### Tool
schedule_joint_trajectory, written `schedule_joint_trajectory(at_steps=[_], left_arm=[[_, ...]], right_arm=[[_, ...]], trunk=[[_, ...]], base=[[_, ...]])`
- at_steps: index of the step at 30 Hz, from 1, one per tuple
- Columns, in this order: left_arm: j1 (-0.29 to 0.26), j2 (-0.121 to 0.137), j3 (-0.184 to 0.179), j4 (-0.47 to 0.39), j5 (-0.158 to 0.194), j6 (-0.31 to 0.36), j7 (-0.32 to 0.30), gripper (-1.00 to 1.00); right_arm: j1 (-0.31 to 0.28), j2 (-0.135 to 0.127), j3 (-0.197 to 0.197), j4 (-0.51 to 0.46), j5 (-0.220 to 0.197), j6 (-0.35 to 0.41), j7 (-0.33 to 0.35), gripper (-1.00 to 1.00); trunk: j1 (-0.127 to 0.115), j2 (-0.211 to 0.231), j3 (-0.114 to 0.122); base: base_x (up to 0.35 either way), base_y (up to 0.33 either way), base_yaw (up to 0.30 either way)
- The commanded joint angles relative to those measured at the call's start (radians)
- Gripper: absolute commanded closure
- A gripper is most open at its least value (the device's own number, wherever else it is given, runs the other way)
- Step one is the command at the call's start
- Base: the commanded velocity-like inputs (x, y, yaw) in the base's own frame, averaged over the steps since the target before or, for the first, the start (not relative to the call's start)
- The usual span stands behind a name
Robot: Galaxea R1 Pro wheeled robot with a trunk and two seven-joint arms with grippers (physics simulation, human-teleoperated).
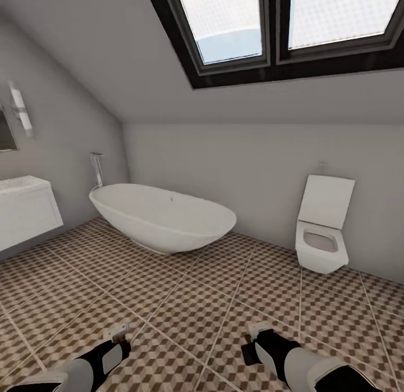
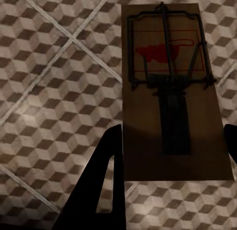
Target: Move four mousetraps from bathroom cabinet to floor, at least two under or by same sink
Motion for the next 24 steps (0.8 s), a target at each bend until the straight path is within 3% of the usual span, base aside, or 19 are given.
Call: schedule_joint_trajectory(at_steps=[1, 24], left_arm=[[-0.001, 0.0, 0.003, 0.0, 0.0, 0.003, 0.003, 1.0], [-0.001, -0.001, 0.003, 0.0, -0.002, 0.003, 0.004, 1.0]], right_arm=[[0.0, 0.0, 0.009, -0.001, -0.011, 0.005, 0.0, 1.0], [0.0, -0.001, 0.009, -0.001, -0.011, 0.004, 0.0, 1.0]], trunk=[[0.0, -0.001, -0.001], [0.0, -0.001, -0.001]], base=[[0.0, 0.0, 0.291], [0.0, 0.0, 0.291]])
